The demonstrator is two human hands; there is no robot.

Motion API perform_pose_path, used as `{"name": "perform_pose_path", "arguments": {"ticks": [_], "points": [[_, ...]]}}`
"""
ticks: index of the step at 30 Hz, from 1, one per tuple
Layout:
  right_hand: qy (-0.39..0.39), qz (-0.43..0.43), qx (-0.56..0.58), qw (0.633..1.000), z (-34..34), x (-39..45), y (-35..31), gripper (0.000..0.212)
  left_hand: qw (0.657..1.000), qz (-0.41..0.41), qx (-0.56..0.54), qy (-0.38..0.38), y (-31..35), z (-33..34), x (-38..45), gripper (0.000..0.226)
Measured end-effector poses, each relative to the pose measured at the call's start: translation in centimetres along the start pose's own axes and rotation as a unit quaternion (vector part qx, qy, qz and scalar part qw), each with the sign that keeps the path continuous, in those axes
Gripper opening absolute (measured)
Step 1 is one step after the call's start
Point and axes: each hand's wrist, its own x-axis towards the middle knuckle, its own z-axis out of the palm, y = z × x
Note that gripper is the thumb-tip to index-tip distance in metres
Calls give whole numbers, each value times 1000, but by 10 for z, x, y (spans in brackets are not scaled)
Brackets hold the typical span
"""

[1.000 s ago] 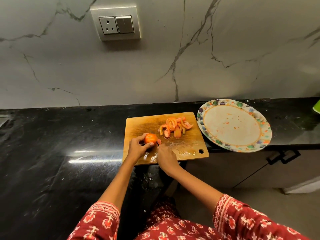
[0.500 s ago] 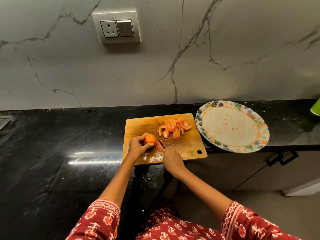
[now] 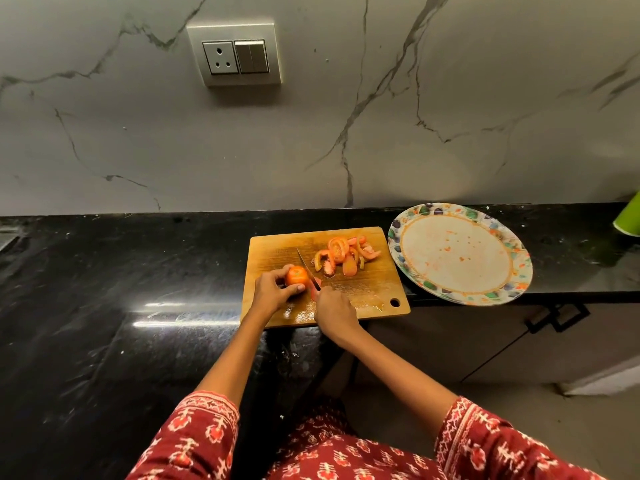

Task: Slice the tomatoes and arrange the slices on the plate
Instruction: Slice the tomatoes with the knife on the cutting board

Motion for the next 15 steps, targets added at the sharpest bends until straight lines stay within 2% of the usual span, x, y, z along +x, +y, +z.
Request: {"name": "perform_pose_path", "arguments": {"ticks": [15], "points": [[-21,13,4,1000,-2,3,-3,27,1000,3,13,0,-3,0,2,64]]}}
